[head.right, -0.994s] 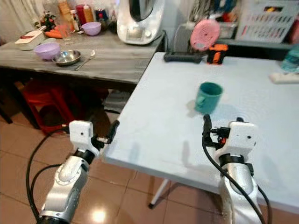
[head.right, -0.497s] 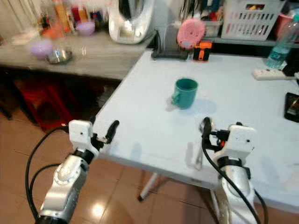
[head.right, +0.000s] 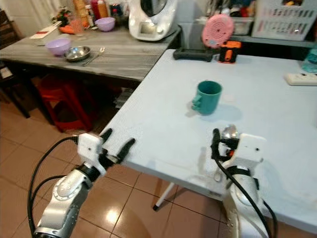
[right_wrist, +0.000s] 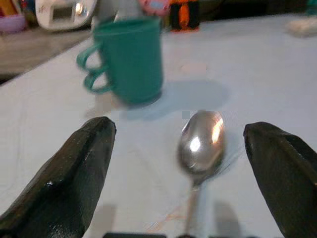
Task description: Setting the table
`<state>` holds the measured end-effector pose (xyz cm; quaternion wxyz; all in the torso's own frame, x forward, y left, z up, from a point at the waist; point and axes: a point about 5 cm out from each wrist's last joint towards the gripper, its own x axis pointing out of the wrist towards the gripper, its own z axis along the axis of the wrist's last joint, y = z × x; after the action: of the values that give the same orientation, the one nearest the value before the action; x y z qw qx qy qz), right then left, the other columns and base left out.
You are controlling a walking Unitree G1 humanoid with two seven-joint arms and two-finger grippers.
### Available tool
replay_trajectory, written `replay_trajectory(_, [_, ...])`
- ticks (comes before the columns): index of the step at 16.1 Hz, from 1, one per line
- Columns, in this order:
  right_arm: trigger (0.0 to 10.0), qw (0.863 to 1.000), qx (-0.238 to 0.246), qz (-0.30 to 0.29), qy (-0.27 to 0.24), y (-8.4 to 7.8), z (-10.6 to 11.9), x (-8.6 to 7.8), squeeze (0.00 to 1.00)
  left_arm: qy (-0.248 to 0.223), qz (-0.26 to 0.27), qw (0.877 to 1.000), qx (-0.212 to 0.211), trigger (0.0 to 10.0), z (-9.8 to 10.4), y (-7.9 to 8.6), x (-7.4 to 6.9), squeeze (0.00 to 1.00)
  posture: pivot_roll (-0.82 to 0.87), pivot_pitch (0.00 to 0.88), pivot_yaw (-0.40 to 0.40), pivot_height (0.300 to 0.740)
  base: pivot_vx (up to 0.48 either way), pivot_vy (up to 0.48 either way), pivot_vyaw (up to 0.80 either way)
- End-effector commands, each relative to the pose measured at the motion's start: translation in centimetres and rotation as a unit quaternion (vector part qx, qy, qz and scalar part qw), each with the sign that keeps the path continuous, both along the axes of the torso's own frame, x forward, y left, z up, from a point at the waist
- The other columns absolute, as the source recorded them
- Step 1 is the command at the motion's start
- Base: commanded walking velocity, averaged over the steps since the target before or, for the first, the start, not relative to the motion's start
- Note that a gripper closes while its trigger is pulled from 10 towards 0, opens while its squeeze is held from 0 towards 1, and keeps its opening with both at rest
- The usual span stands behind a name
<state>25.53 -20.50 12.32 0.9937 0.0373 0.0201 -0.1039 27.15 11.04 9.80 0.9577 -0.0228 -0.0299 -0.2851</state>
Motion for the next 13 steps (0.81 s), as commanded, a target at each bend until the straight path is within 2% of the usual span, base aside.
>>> replay_trajectory(1, [10.0,1.000,0.008,0.001,0.019,0.3,-0.5,0.3,0.00,-0.013,-0.029,0.999,0.006,10.0,0.3,-0.3,-0.4,0.00,-0.10,0.037,0.064,0.740,0.000,0.000,0.00])
replay_trajectory(3, [10.0,0.998,0.016,-0.008,0.058,0.5,-1.6,0.5,0.00,-0.017,-0.082,0.996,0.015,10.0,0.2,-1.1,-1.2,0.00,-0.10,0.046,0.061,0.740,0.000,0.000,0.00])
replay_trajectory(10, [10.0,0.993,0.002,-0.043,0.106,-1.1,-2.7,-0.2,0.00,-0.017,-0.096,0.995,0.013,10.0,0.3,-0.6,-1.3,0.00,-0.10,0.058,0.060,0.740,0.000,0.000,0.00])
replay_trajectory(13, [10.0,0.994,0.005,-0.035,0.107,-1.2,-2.4,0.7,0.00,-0.014,-0.110,0.994,0.018,10.0,0.4,-0.3,-1.2,0.00,-0.11,0.060,0.062,0.740,0.000,0.000,0.00])
